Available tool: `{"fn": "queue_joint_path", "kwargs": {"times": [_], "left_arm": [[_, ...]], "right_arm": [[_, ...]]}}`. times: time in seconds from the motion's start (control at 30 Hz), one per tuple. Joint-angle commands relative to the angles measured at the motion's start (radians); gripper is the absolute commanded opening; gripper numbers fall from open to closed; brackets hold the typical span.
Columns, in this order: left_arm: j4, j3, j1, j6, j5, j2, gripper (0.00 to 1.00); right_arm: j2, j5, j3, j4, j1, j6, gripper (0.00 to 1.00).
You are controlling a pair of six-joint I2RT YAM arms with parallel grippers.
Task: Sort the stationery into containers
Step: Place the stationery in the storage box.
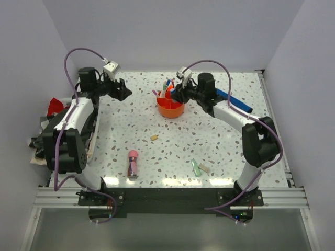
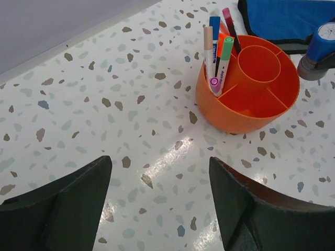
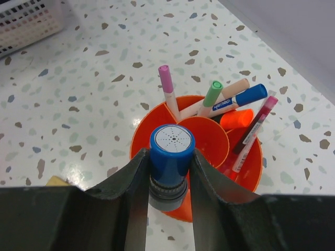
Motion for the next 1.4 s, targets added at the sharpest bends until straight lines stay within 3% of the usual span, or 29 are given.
{"fn": "queue_joint_path", "kwargs": {"times": [0.0, 0.77, 1.17, 1.27, 1.37], "left_arm": [[-0.006, 0.067, 0.005, 0.016, -0.001, 0.03, 0.8], [-0.116, 0.193, -0.016, 0.071, -0.053, 0.125, 0.8], [-0.153, 0.207, -0.116, 0.127, -0.116, 0.136, 0.8], [-0.162, 0.219, -0.119, 0.128, -0.121, 0.144, 0.8], [-0.173, 0.236, -0.119, 0.136, -0.131, 0.151, 0.8]], "right_arm": [[0.017, 0.043, -0.043, 0.247, -0.006, 0.075, 0.0], [0.0, 0.211, -0.341, 0.574, -0.001, 0.042, 0.0], [0.029, 0.276, -0.359, 0.691, -0.003, 0.067, 0.0], [0.042, 0.271, -0.364, 0.711, -0.003, 0.077, 0.11], [0.039, 0.261, -0.367, 0.708, -0.003, 0.086, 0.15]]}}
